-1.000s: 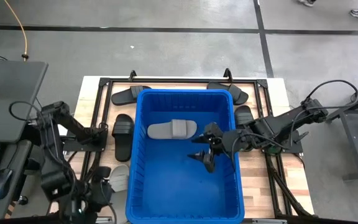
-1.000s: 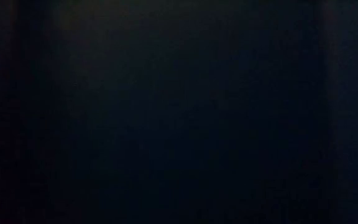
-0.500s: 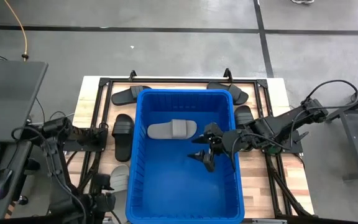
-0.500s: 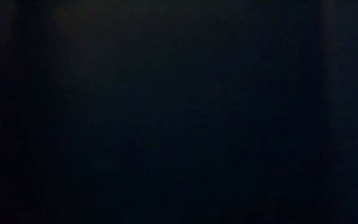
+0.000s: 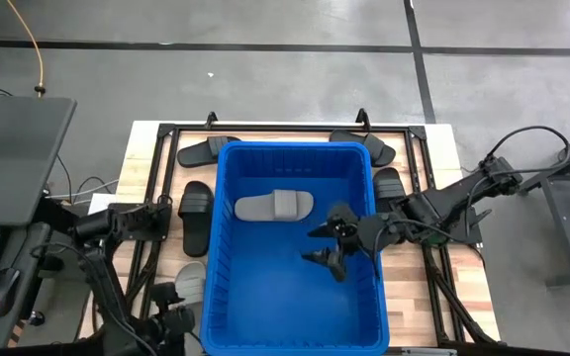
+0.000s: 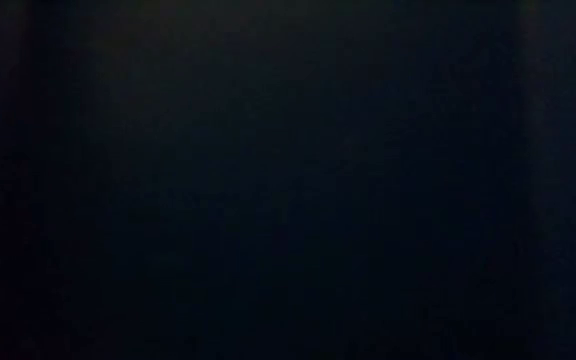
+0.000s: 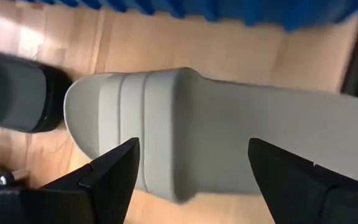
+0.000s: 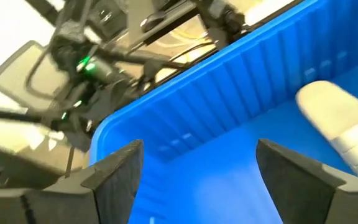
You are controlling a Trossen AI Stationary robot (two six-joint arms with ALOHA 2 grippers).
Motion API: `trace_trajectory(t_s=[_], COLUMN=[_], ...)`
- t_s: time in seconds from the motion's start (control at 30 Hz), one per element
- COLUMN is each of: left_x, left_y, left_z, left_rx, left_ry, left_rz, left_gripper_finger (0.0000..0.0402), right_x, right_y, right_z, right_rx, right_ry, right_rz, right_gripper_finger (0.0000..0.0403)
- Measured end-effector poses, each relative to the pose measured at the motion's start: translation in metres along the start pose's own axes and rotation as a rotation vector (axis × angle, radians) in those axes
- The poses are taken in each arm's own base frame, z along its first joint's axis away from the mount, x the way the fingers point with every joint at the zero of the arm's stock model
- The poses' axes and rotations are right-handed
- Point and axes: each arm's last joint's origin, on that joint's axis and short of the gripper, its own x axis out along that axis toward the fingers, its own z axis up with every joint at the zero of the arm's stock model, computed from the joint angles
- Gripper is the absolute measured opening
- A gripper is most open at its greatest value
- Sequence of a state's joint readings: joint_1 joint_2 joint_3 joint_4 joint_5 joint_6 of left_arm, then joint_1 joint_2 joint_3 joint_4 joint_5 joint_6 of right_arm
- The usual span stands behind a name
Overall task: Pick and place slides into bin
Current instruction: Put the gray slipper into the blue bin
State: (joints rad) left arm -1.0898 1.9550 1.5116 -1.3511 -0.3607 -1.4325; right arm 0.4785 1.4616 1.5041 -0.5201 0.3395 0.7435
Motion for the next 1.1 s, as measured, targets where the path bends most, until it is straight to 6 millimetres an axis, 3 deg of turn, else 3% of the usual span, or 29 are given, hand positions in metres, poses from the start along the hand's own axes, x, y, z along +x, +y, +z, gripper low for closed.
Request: trace_trajectory(t_s=[0.3, 0.7, 0.9, 1.1], left_x=[0.021, 0.032, 0.054, 0.055], left_y=[-0.006, 0.01, 0.008, 0.008], left_z=[0.008, 0.012, 0.002, 0.001], left_rx=[-0.055, -0.015, 0.032, 0.033], left_ry=[0.096, 0.109, 0.152, 0.177], left_rz=[0.074, 0.23, 0.181, 0.148], left_gripper_finger=[0.0287, 0.0247, 0.0164, 0.0018], right_x=[-0.006, -0.009, -0.009, -0.008], right_y=[0.012, 0.017, 0.017, 0.015], right_z=[-0.012, -0.018, -0.018, -0.017], right_rx=[-0.054, -0.044, -0.042, -0.043], right_ry=[0.061, 0.075, 0.06, 0.043], right_rz=[0.069, 0.074, 0.058, 0.035], right_gripper_finger=[0.0298, 0.0298, 0.0298, 0.0298])
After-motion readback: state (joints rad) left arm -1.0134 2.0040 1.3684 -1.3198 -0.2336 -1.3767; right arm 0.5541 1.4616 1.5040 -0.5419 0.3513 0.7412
